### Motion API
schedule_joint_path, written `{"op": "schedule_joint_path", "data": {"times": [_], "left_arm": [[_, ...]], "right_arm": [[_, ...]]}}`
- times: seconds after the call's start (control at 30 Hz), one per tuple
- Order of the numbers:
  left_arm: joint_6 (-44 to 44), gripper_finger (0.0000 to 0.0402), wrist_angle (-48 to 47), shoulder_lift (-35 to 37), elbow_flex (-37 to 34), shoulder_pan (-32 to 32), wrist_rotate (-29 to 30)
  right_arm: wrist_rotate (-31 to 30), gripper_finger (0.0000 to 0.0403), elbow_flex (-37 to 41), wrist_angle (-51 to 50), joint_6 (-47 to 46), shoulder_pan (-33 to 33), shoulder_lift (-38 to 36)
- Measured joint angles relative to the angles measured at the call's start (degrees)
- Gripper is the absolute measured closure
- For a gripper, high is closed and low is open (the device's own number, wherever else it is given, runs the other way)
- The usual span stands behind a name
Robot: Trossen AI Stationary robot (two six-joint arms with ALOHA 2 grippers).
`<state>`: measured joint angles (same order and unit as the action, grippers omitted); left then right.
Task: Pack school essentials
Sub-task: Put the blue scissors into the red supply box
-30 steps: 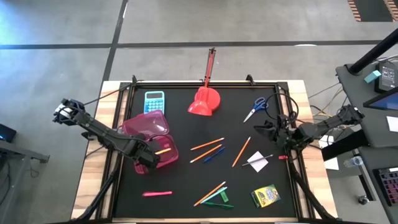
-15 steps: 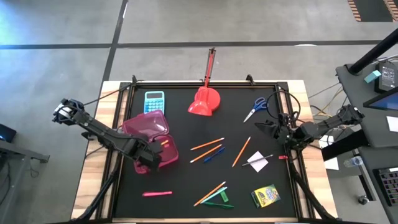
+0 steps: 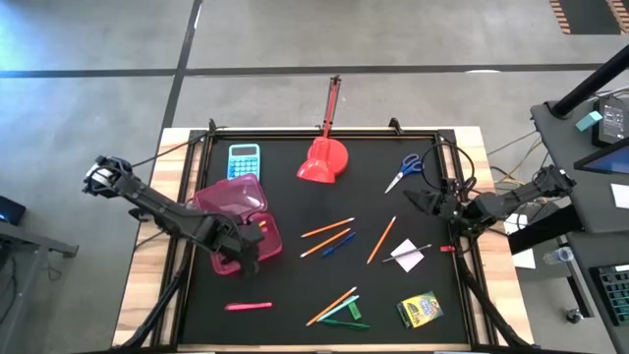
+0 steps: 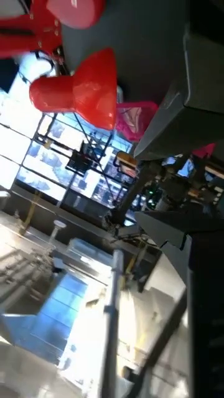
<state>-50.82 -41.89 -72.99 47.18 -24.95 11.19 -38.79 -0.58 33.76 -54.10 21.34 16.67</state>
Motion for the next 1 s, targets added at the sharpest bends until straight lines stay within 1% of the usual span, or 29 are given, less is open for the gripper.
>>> {"op": "schedule_joint_path", "data": {"times": [0.03,0.13,0.2,0.3,0.43,0.5,0.6,0.7,0.8,0.93,1.0], "left_arm": [[0.9,0.0242,0.1,0.0,0.0,0.6,0.0],[4.6,0.0242,0.9,0.1,0.0,2.8,0.1],[6.1,0.0242,1.0,0.1,0.2,4.7,0.1],[8.1,0.0242,1.0,0.3,0.7,8.0,0.1],[12.4,0.0242,1.2,1.0,1.6,12.9,0.0],[15.4,0.0242,1.2,1.7,2.3,15.4,0.0],[18.5,0.0242,1.3,2.8,3.8,19.1,0.1],[22.0,0.0242,1.7,4.7,5.0,22.2,0.0],[25.1,0.0242,2.3,6.9,6.0,24.9,0.0],[29.2,0.0242,2.4,10.2,7.7,27.8,0.0],[31.2,0.0242,2.6,11.8,8.5,29.1,0.0]], "right_arm": [[-1.0,0.0268,0.0,0.3,-0.6,0.0,0.0],[-7.5,0.0268,0.0,2.5,-3.9,-0.1,0.0],[-7.7,0.0268,-0.2,4.6,-1.7,-0.4,0.0],[-6.3,0.0268,-3.2,4.5,6.5,-0.8,0.1],[-6.2,0.0268,-9.2,3.6,20.8,-0.8,1.3],[-6.2,0.0268,-12.7,0.4,26.8,-0.8,2.5],[-6.3,0.0268,-18.7,-9.1,31.6,-1.3,4.8],[-6.4,0.0268,-25.7,-23.0,30.5,-3.1,7.8],[-6.4,0.0268,-33.2,-39.8,25.8,-5.7,11.7],[-5.9,0.0268,-43.2,-64.3,15.8,-11.0,17.9],[-3.8,0.0268,-47.3,-74.4,12.0,-14.2,21.5]]}}
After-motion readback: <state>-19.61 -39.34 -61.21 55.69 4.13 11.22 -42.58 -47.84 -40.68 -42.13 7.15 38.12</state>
